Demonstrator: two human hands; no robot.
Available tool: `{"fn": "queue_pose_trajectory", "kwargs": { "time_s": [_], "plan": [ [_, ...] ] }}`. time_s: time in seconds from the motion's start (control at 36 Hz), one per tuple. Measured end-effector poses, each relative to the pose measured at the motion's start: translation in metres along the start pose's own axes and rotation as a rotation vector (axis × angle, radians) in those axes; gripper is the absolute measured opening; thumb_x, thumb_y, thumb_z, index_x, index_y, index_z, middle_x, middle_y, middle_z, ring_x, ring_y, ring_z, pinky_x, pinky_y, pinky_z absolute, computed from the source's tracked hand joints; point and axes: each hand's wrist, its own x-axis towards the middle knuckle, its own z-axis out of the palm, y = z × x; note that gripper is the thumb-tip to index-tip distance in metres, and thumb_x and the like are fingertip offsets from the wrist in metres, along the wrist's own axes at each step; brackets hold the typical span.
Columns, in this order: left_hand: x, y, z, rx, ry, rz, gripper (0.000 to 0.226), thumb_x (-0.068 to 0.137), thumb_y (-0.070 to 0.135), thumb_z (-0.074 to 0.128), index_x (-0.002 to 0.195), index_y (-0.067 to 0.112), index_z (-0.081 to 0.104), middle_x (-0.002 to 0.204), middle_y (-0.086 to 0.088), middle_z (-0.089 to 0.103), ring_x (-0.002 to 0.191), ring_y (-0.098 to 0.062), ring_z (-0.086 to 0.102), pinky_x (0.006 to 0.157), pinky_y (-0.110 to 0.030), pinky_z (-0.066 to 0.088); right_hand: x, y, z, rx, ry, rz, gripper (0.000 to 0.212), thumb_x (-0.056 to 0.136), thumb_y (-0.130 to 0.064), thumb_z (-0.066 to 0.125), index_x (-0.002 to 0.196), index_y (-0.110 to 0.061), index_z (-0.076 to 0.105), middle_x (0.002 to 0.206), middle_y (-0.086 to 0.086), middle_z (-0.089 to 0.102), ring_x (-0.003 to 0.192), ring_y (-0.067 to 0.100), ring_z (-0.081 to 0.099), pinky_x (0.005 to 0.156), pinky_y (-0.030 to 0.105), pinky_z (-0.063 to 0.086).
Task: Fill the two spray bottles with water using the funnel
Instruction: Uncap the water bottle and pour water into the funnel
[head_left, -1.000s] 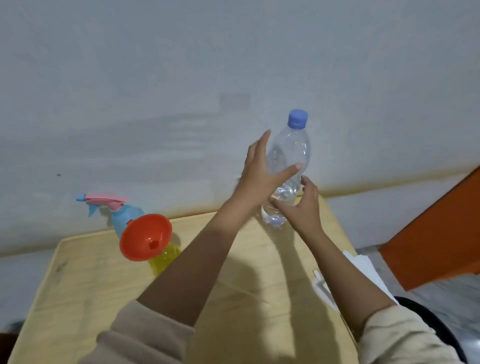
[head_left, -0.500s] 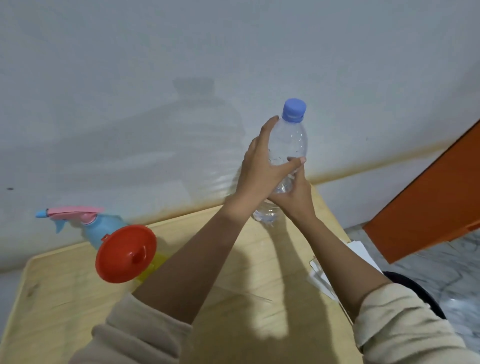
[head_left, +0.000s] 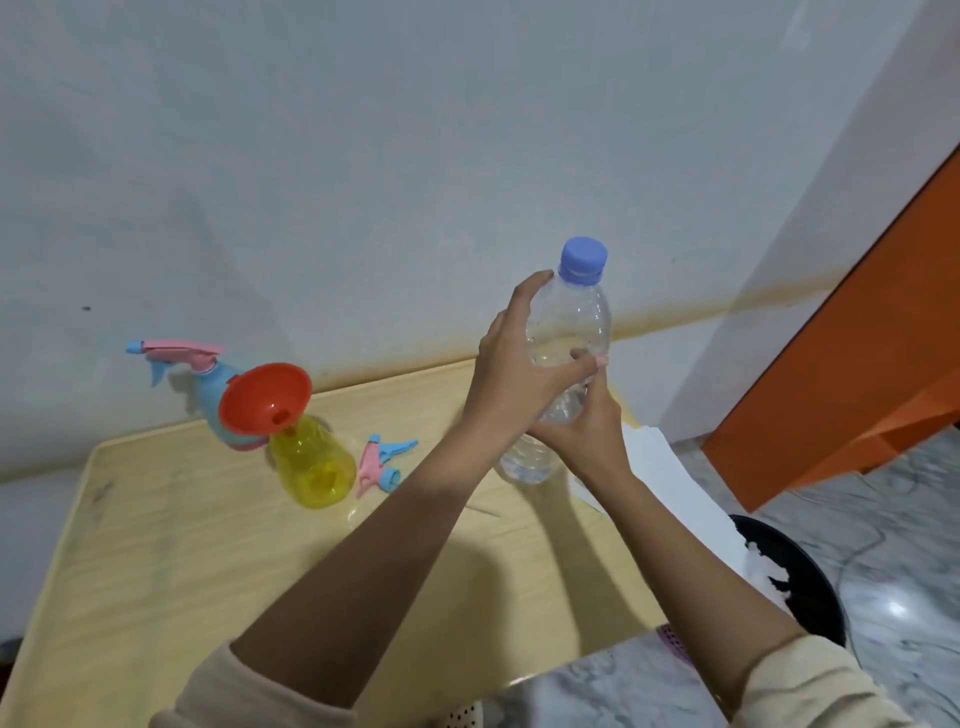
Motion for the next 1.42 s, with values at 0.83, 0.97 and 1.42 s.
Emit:
{"fn": "queue_pose_trajectory", "kwargs": {
  "time_s": [0.83, 0.97, 1.42],
  "plan": [
    [-0.034, 0.034, -0.027, -0.107, -0.287, 0.090, 0.042, 0.093, 0.025, 0.059, 0.132, 0.028, 0.044, 0.136, 0.008, 0.051, 0.128, 0.000, 0.044, 0.106, -0.021, 0.032, -0.031, -0.013, -0.051, 0.218, -0.299, -0.145, 0.106, 0.050, -0.039, 0.086, 0.137, -0.035, 0.027, 0.146, -0.013, 0.032, 0.131, 0.003, 0.039, 0.100, 0.019, 0.037],
    [-0.024, 0.038, -0.026, -0.041, -0.291, 0.127, 0.029, 0.093, 0.018, 0.057, 0.121, 0.024, 0.056, 0.119, 0.007, 0.060, 0.110, -0.006, 0.057, 0.100, -0.023, 0.043, -0.027, -0.020, -0.055, 0.179, -0.301, -0.170, 0.102, 0.046, -0.041, 0.085, 0.132, -0.037, 0.030, 0.135, -0.008, 0.042, 0.121, 0.007, 0.047, 0.087, 0.011, 0.041],
    [-0.036, 0.052, 0.006, -0.160, 0.182, 0.090, 0.030, 0.080, 0.033, 0.074, 0.087, 0.018, 0.049, 0.086, -0.007, 0.069, 0.079, -0.023, 0.064, 0.069, -0.028, 0.049, -0.040, -0.020, -0.040, 0.121, -0.120, -0.198, 0.095, 0.056, -0.029, 0.090, 0.129, -0.036, 0.029, 0.128, -0.011, 0.043, 0.115, 0.004, 0.046, 0.094, 0.025, 0.042]
  ]
}}
